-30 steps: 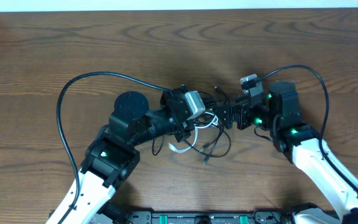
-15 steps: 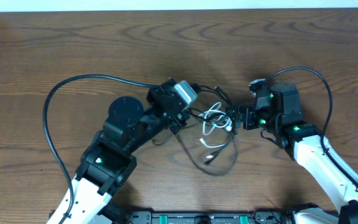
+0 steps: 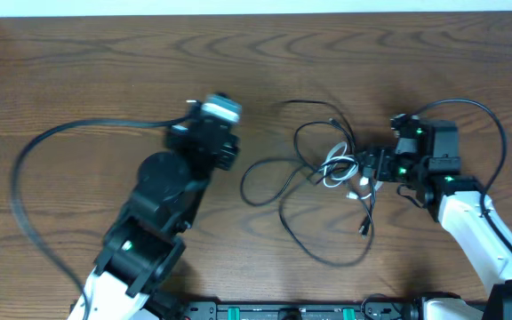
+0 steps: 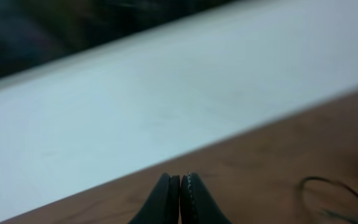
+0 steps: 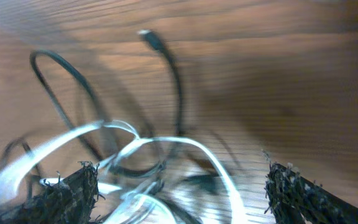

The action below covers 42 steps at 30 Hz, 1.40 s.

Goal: Untangle cables

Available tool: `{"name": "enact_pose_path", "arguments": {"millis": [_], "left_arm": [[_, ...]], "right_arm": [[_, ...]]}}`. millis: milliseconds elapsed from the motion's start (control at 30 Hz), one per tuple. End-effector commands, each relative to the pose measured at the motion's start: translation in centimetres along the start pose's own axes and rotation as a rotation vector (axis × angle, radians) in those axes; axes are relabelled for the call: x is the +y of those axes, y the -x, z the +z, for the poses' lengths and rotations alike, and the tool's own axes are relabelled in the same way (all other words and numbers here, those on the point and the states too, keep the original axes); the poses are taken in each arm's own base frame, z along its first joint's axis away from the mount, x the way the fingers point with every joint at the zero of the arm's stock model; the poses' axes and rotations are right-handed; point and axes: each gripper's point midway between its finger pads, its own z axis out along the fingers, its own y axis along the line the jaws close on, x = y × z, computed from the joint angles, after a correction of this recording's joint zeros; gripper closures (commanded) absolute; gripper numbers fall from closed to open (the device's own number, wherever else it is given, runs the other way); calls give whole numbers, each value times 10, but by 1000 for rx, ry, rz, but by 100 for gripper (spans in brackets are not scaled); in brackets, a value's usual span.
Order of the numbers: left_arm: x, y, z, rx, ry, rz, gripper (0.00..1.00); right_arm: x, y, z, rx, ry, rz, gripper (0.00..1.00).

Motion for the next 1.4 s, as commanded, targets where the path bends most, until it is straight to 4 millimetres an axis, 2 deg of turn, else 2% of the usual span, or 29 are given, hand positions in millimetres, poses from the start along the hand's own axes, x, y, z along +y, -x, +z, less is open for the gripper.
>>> {"name": "enact_pose_path", "arguments": {"millis": [0,100,233,333,500,533,633,700,833,1000,1200,1367], "left_arm": [[57,11,-20,-5,294,-45,93],[73,11,-29,2,381,-54,92],[71,9,-29,8,374,-51,92],[58,1,-23,39,297,-25,92],[28,-23,-11,123,148,6,92],[24,-27,-8,139,130,-2,90],[11,-46,0,204,90,-50,70],[3,-61,5,256,66,-67,65],[-13,-84,15,336,18,-87,59],[-33,-101,26,389,-50,-133,51],[-61,-111,28,429,-193,-155,42],[-69,-115,29,449,-221,-194,36]], "right_arm": [[-18,1,-1,-10,-70,24,16],[-19,1,-1,-7,-72,28,15],[-14,1,-1,-5,-40,25,13],[1,1,-1,2,44,18,12],[40,1,-7,-1,270,-127,11],[43,1,-8,-3,291,-146,10],[45,-1,-8,0,300,-180,7],[47,-3,-8,5,303,-186,6],[54,-7,-7,13,316,-223,4],[60,-12,-2,16,294,-323,4],[60,-17,7,31,227,-361,2],[66,-27,16,62,241,-379,1]]}}
